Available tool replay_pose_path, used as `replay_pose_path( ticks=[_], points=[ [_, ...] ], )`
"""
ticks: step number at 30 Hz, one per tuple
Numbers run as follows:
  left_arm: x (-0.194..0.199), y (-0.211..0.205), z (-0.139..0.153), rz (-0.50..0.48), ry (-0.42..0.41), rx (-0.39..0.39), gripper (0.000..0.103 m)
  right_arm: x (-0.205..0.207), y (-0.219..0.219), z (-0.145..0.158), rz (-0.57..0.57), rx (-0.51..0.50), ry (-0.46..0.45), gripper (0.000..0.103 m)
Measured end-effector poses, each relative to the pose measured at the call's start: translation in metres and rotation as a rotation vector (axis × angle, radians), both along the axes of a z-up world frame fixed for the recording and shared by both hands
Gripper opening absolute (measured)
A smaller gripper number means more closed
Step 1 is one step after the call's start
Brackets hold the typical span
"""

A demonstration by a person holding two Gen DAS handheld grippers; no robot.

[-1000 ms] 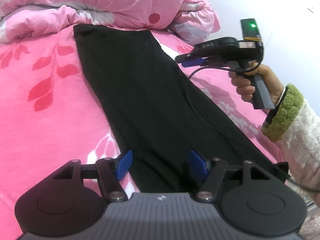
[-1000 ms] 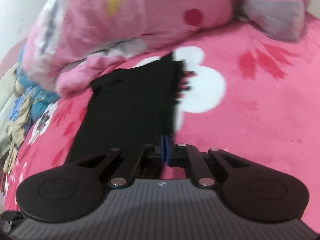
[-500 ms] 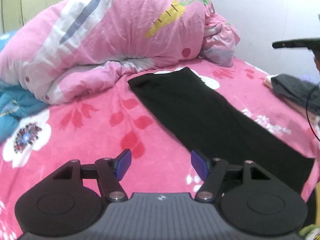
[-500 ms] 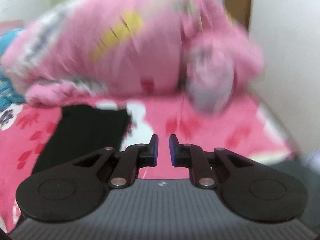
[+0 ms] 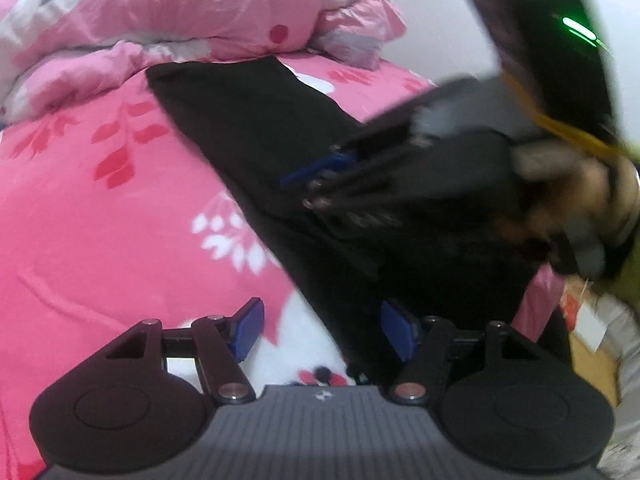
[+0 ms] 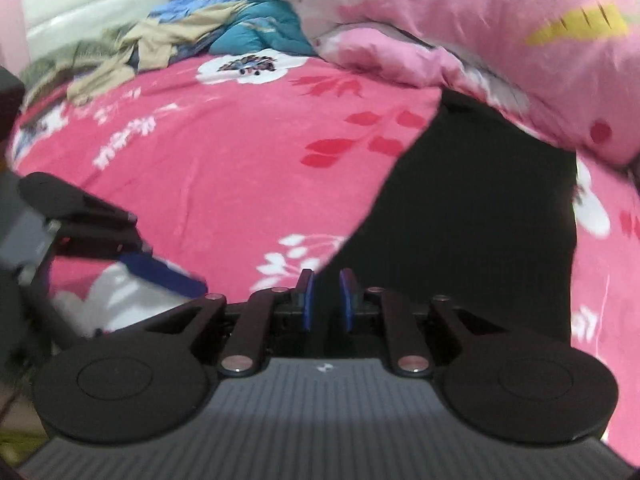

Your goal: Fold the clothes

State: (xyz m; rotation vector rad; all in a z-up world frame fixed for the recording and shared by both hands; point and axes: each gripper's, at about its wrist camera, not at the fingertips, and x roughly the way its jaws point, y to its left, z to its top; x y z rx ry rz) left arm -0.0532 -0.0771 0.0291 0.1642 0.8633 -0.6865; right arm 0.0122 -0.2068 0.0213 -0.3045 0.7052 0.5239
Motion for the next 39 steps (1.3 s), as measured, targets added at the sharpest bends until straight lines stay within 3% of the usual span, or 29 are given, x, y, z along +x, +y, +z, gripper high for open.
replay_pose_path(
  ticks=[2,4,7,11,16,19,22,27,30,32,35,39],
  points=[
    [-0.007,-0.005,-0.008,-0.001,-0.022,0.042,0.066,0.006,0.003,-0.006,-0.003,-0.039,0.015,0.012],
    [-0.014,-0.005,-0.009,-0.003,-0.057,0.046,0.066,0.016,-0.007,-0.012,-0.098,-0.123,0.038,0.011],
    [-0.02,-0.002,-0.011,-0.008,-0.077,0.036,0.066,0.018,-0.025,-0.003,-0.187,-0.049,0.079,0.011],
    [-0.019,0.004,-0.01,-0.012,-0.067,0.009,0.066,0.003,0.0,0.011,-0.129,-0.039,0.032,0.012],
    [-0.024,0.009,-0.011,-0.011,-0.068,-0.015,0.067,0.017,0.033,-0.008,-0.1,-0.072,0.089,0.013],
    [-0.026,0.011,-0.012,-0.017,-0.073,-0.027,0.067,0.038,0.028,-0.021,-0.2,-0.081,0.141,0.014],
    [-0.026,0.015,-0.012,-0.017,-0.065,-0.047,0.067,0.054,0.022,-0.023,-0.26,-0.021,0.187,0.014],
    [-0.027,0.023,-0.01,-0.011,-0.051,-0.075,0.067,0.069,0.027,-0.027,-0.313,-0.014,0.198,0.014],
    [-0.029,0.03,-0.007,-0.001,-0.043,-0.097,0.067,0.072,0.028,-0.028,-0.323,-0.023,0.197,0.009],
    [-0.029,0.036,-0.004,0.004,-0.033,-0.117,0.067,0.072,0.027,-0.026,-0.319,0.003,0.197,0.002],
    [-0.028,0.043,-0.003,0.015,-0.012,-0.143,0.067,0.065,0.023,-0.019,-0.248,0.147,0.238,0.0],
    [-0.025,0.045,-0.003,0.027,0.008,-0.148,0.067,0.066,0.034,-0.025,-0.181,0.261,0.305,0.0]
  ],
)
